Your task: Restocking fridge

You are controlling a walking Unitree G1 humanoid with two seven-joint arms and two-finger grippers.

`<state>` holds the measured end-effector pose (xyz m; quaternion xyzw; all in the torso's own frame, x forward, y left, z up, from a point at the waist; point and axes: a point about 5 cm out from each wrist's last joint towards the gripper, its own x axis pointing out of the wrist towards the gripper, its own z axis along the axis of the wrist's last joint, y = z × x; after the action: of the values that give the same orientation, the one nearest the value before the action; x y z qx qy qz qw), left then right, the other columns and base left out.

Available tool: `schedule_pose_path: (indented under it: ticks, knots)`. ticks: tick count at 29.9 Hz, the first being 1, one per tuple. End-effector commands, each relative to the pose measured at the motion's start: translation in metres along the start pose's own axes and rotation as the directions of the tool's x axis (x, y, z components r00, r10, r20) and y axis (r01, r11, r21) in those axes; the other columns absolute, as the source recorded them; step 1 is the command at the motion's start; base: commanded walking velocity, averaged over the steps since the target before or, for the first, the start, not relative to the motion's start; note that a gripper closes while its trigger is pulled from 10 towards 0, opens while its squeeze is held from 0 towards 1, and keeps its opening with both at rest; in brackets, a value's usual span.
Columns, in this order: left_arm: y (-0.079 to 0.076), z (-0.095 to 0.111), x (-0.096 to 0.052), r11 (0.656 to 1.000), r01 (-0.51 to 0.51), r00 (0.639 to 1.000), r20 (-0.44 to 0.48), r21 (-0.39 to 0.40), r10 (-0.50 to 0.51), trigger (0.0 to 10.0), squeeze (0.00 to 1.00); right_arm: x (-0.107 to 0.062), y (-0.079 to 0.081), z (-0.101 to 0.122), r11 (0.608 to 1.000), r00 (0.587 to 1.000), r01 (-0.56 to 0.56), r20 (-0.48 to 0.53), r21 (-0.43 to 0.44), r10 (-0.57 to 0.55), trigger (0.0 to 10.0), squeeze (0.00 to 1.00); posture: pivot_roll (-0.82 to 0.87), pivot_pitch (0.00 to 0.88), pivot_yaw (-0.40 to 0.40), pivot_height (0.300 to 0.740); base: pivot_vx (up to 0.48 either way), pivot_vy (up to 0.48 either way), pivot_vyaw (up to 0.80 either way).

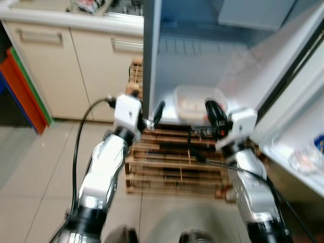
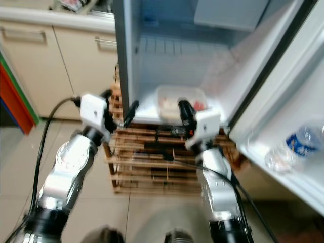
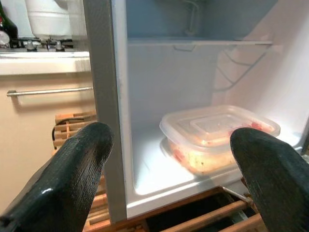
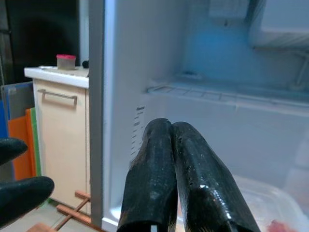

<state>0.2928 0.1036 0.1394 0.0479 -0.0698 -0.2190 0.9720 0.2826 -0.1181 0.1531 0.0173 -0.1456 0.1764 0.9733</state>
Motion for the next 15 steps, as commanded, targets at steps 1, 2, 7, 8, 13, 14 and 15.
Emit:
schedule_pose_path:
  ticks: [1,2,7,8,13,14,15]
  knots:
    - [-0.008,0.004,0.0,0.999,0.035,0.999,0.029,0.006,-0.035,10.0,0.0,-0.005,-0.005,-0.003,0.999,0.998,0.034,-0.047,0.003,-0.034,10.0,0.0,0.0,0.0,-0.094,0.711,0.0,0.0,0.0]
    - [-0.008,0.002,-0.002,0.999,0.034,0.999,0.028,0.021,-0.035,10.0,0.0,-0.006,-0.006,-0.001,0.999,0.997,0.05,-0.056,-0.004,-0.05,10.0,0.0,0.0,0.0,-0.092,0.711,0.0,0.0,0.0]
    - [-0.008,-0.011,-0.01,0.998,0.058,0.998,-0.029,-0.011,-0.059,10.0,0.0,-0.018,-0.024,-0.009,0.979,0.968,0.203,-0.146,-0.031,-0.206,10.0,0.0,-0.02,0.0,-0.07,0.711,0.0,0.0,0.0]
    - [-0.007,-0.013,-0.011,0.998,0.061,0.997,-0.047,0.002,-0.06,10.0,0.0,-0.021,-0.025,-0.011,0.976,0.962,0.217,-0.16,-0.035,-0.22,10.0,0.0,-0.02,0.0,-0.067,0.711,0.0,0.0,0.0]
    - [-0.005,-0.015,-0.006,0.997,0.078,0.995,-0.063,0.022,-0.076,10.0,0.0,-0.029,-0.024,-0.031,0.969,0.939,0.244,-0.24,-0.045,-0.247,10.0,0.0,-0.02,0.0,-0.039,0.711,0.0,0.0,0.0]
    - [-0.006,-0.015,-0.006,0.997,0.08,0.995,-0.064,0.022,-0.079,10.0,0.0,-0.029,-0.023,-0.034,0.969,0.936,0.245,-0.252,-0.038,-0.247,10.0,0.0,-0.02,0.0,-0.039,0.711,0.0,0.0,0.0]
    - [-0.007,-0.016,-0.006,0.996,0.088,0.994,-0.065,0.016,-0.087,10.0,0.0,-0.028,-0.023,-0.036,0.968,0.934,0.247,-0.258,-0.036,-0.247,10.0,0.0,-0.02,0.0,-0.037,0.711,0.0,0.0,0.0]
